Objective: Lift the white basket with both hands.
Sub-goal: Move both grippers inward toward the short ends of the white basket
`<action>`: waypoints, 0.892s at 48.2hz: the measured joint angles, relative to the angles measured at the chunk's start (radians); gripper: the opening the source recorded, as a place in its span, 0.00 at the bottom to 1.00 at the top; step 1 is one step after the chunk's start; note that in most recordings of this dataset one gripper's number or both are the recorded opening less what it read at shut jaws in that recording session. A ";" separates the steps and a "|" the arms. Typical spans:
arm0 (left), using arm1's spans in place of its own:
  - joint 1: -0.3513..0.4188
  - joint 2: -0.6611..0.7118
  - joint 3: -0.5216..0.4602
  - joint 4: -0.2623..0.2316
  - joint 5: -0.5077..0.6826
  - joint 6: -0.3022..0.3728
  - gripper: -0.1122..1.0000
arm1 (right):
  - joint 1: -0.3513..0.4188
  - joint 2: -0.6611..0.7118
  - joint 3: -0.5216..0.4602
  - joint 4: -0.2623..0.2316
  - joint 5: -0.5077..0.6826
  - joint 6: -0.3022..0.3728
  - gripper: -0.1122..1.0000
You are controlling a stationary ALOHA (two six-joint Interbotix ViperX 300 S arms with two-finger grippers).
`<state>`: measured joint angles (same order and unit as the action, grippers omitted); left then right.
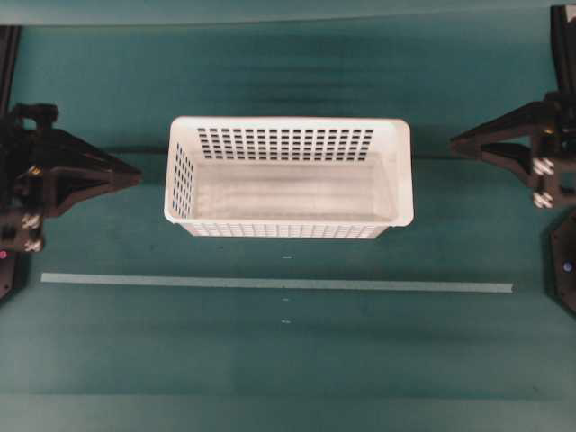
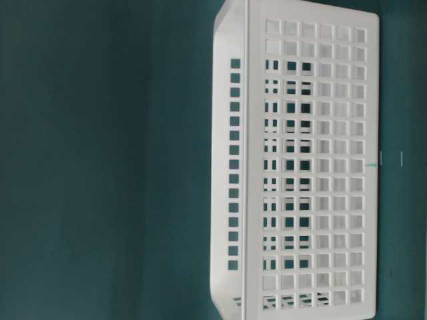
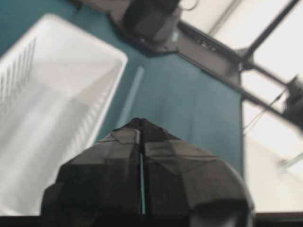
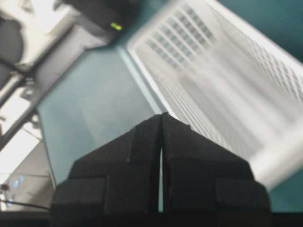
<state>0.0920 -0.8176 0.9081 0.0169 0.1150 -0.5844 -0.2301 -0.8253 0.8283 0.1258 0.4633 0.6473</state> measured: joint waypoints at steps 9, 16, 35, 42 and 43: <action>0.043 0.064 -0.080 0.000 0.167 -0.245 0.06 | -0.028 0.107 -0.075 0.000 0.186 0.161 0.11; 0.107 0.081 -0.129 0.000 0.276 -0.371 0.06 | -0.067 0.172 -0.130 0.000 0.287 0.244 0.11; 0.149 0.176 -0.186 0.002 0.508 -0.670 0.06 | -0.135 0.382 -0.262 -0.014 0.548 0.337 0.11; 0.149 0.242 -0.221 0.005 0.551 -0.672 0.06 | -0.133 0.479 -0.318 -0.014 0.663 0.334 0.12; 0.149 0.252 -0.225 0.005 0.554 -0.670 0.06 | -0.132 0.492 -0.325 -0.014 0.675 0.333 0.12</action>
<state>0.2408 -0.5660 0.6826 0.0215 0.6688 -1.2548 -0.3620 -0.3329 0.5031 0.1120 1.1382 0.9802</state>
